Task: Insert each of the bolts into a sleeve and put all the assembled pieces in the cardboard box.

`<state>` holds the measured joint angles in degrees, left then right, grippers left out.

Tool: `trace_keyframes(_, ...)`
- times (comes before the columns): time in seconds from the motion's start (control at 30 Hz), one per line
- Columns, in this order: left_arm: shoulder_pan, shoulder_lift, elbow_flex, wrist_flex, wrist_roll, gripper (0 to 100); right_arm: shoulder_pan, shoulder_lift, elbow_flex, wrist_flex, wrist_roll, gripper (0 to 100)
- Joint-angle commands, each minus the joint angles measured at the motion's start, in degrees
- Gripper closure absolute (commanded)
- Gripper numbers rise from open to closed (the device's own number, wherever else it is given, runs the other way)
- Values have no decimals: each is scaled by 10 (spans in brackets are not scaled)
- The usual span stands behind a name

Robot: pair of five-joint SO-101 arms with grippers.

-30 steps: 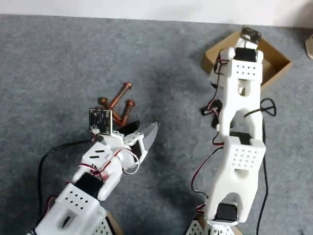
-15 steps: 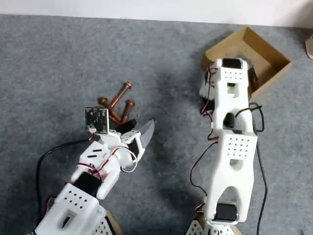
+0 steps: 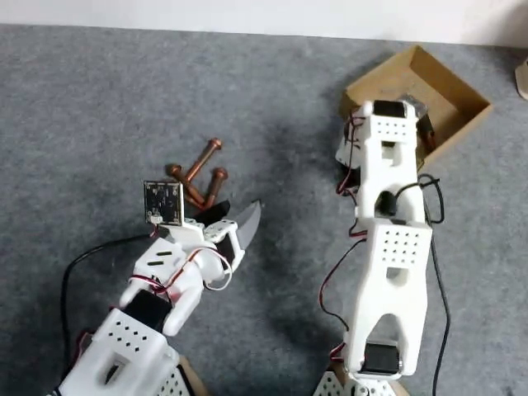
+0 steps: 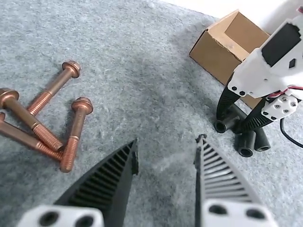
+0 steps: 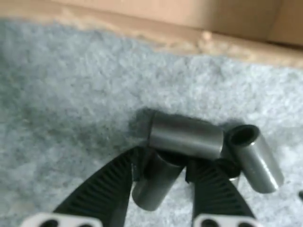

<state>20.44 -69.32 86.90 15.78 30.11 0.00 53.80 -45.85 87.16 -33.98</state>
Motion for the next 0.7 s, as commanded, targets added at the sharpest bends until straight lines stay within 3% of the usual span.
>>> trace_keyframes(0.0,-8,-3,-27,-13,14,809,-36,2,-7,3,-1,889)
trace_keyframes(0.1,-13,-3,-32,-11,40,868,-39,-2,-27,68,0,998)
trace_keyframes(0.27,-26,-3,-36,-15,25,997,-40,0,-92,102,1,994)
trace_keyframes(0.53,-30,-2,-53,-4,29,993,-38,0,-97,136,64,994)
trace_keyframes(0.67,-30,10,-102,74,79,993,-38,2,-95,136,64,994)
